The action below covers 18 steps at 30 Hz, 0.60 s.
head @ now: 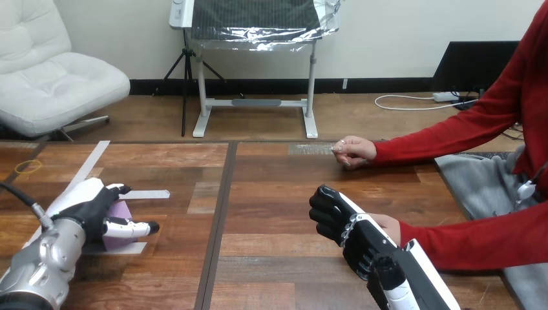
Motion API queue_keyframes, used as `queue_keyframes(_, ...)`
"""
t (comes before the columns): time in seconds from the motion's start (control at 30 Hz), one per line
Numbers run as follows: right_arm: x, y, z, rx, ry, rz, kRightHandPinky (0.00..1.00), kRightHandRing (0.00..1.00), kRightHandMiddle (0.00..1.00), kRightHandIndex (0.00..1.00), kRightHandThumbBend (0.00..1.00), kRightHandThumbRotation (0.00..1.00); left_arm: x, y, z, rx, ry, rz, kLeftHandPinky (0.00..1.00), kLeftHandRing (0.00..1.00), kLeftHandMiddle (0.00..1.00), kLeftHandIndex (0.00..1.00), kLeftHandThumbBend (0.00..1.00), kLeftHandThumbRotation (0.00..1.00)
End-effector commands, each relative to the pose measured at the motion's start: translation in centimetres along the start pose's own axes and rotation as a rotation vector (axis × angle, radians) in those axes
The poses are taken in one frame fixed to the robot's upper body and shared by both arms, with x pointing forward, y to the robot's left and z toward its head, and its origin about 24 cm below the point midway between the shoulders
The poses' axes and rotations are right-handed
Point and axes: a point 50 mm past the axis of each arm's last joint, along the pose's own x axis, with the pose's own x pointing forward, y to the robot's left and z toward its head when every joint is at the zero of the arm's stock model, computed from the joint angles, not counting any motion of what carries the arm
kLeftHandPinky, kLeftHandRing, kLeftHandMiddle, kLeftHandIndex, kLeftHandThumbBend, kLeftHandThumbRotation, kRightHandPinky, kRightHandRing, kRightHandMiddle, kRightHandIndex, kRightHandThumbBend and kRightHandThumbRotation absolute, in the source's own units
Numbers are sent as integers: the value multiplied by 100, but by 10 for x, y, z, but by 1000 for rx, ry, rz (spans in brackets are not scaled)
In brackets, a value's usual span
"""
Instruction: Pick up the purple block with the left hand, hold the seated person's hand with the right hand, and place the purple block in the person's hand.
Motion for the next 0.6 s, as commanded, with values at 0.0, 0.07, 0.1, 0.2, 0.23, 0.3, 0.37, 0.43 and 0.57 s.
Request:
queue_keyframes(0.0,15,-4,11,-19,-90,12,94,93,93,93,71,100,4,41,24,58,-48,117,71,86,88,87,76,28)
queue_keyframes(0.07,15,-4,11,-19,-89,12,94,93,93,93,71,100,4,41,24,62,-43,120,70,85,87,86,77,21)
queue_keyframes(0.1,15,-4,11,-20,-88,12,94,93,93,93,71,100,4,41,24,63,-40,122,70,84,87,85,77,18)
queue_keyframes(0.2,15,-4,11,-19,-85,8,94,93,93,93,71,100,5,41,24,63,-29,125,68,83,85,83,78,11)
queue_keyframes(0.23,15,-4,11,-19,-84,7,94,93,93,93,71,100,5,41,24,63,-26,126,67,82,84,83,78,9)
queue_keyframes(0.3,15,-5,11,-18,-85,6,94,93,93,93,72,100,5,42,25,67,-17,124,65,80,83,81,78,6)
queue_keyframes(0.37,15,-5,11,-19,-85,4,94,92,92,93,72,100,5,42,24,65,-12,126,63,78,82,80,78,3)
queue_keyframes(0.43,15,-5,11,-21,-83,3,94,92,92,93,72,100,5,41,24,60,-9,130,62,76,81,78,77,2)
queue_keyframes(0.57,16,-5,11,-22,-83,4,93,92,92,92,72,100,5,42,25,16,-9,152,58,71,77,73,76,1)
